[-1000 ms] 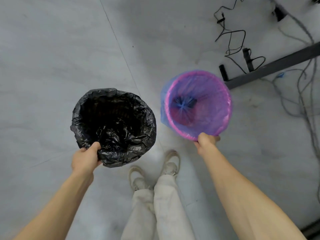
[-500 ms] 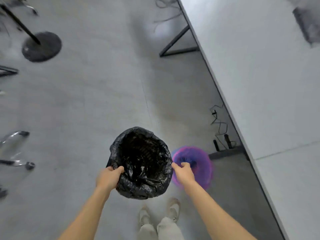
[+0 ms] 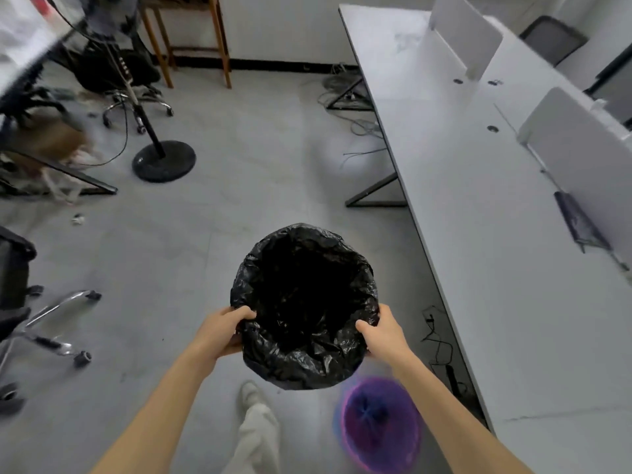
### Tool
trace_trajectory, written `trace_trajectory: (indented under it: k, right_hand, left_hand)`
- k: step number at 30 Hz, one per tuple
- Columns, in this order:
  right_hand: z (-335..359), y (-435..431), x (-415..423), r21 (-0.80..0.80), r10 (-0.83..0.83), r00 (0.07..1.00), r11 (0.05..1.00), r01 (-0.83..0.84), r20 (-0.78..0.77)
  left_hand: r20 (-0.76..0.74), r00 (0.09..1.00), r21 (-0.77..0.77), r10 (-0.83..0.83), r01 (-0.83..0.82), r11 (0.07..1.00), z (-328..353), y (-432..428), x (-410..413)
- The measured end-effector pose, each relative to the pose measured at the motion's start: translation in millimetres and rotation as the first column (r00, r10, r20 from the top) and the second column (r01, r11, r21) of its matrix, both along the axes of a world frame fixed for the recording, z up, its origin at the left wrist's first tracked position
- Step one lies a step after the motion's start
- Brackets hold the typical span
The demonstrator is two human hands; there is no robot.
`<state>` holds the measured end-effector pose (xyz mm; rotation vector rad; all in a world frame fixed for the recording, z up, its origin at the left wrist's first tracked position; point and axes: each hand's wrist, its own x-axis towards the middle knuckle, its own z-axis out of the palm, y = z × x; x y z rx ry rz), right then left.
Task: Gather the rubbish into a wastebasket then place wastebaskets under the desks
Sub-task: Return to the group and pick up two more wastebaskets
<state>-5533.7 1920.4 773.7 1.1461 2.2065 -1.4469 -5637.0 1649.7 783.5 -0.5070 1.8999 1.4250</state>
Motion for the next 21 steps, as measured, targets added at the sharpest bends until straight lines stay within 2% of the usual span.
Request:
trace_trajectory:
  k: [4,7,13,21]
  right_hand:
    - [-2.1,-11.6,-63.6,-0.004,-0.039,0.999,0.999,0.04,0.027]
    - [8.4,-18.8,-121.3,0.009,-0.046,0.996,0.999,0.046,0.079]
    - [40.1,-7.4,-233.5,0.038,-0.103,0.994,0.994,0.101,0.034]
    - [34.4,27.2,-376.5,-0.014,-0.209,0.977,0.978,0.208,-0.046]
  left_hand:
    - [0.022,1.0,-0.001,-0.022,0.022,1.0,-11.7,-9.0,-72.6]
    - [0.038,0.99,-0.056,-0.133,0.135,0.989,-6.9,-12.5,-137.9]
    - [0.029,0.941,-0.133,-0.338,0.338,0.932,22.0,-1.7,-284.1]
    - [-0.029,0.919,-0.165,-0.393,0.383,0.909,28.7,51.9,-443.2]
